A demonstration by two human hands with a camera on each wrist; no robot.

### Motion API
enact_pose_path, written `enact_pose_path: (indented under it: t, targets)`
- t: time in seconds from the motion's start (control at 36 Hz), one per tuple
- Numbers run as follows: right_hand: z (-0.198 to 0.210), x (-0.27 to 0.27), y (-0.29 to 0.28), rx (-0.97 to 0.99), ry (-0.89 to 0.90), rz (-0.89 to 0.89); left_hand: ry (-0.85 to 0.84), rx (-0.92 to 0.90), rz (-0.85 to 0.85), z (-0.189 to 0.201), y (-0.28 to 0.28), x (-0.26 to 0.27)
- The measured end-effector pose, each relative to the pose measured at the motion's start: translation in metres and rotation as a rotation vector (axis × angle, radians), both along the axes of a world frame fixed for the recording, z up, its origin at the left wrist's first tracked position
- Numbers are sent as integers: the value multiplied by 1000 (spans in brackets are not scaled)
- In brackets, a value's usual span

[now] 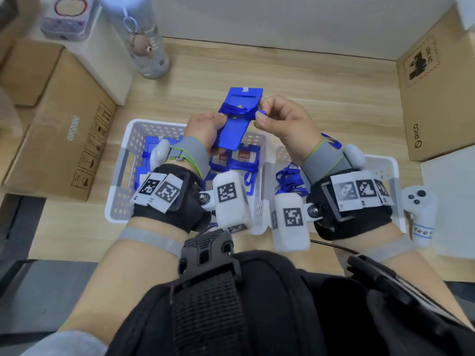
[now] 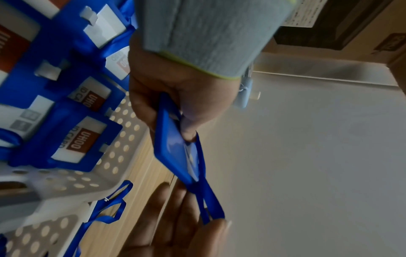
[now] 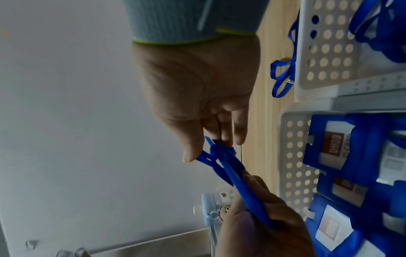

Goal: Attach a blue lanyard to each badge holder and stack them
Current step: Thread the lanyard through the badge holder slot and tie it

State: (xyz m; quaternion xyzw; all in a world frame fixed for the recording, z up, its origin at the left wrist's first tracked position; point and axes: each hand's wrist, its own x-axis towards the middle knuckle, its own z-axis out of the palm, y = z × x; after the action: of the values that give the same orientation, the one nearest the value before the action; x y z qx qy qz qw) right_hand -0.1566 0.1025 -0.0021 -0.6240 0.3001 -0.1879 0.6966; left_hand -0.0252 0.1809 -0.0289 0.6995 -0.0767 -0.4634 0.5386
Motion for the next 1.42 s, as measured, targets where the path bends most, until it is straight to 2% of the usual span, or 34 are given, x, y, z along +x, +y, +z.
enact_pose_path:
  t: [0.11, 0.22, 0.31, 0.36, 0.42, 0.5, 0.64, 0.75, 0.83, 0.89, 1.06, 1.28, 1.36, 1.42]
  targets:
    - [0, 6, -6, 104, -50, -3, 103, -24, 42, 3, -3, 3]
    - [2, 12, -10, 190, -119, 4, 400, -73, 95, 7, -6, 5]
    - [1, 15, -17, 255, -162, 19, 484, -71, 73, 7, -11, 7]
    - [-1, 17, -23, 312, -183, -3, 429, -50, 64, 6, -17, 10]
    - [-3, 19, -29, 325, -180, -61, 287, -45, 39, 8, -23, 11]
    - [-4, 28, -42, 327, -122, -195, 97, -52, -17, 12, -40, 17]
    - [-14, 44, -62, 328, 23, -415, -101, -4, -94, 8, -73, 29]
    - [-37, 52, -77, 306, 200, -440, -196, 187, -235, -11, -93, 37]
    - [-56, 53, -82, 240, 348, -407, -292, 370, -409, -24, -103, 41]
    - [-65, 53, -83, 242, 394, -396, -343, 416, -487, -27, -105, 41]
    - [-84, 53, -82, 218, 479, -366, -353, 514, -554, -43, -109, 42]
    - [-87, 52, -78, 97, 585, -267, -318, 577, -533, -49, -108, 44]
    - [-79, 53, -77, 66, 616, -291, -350, 518, -478, -45, -104, 45]
    - [-70, 53, -75, 39, 577, -283, -347, 384, -383, -38, -100, 44]
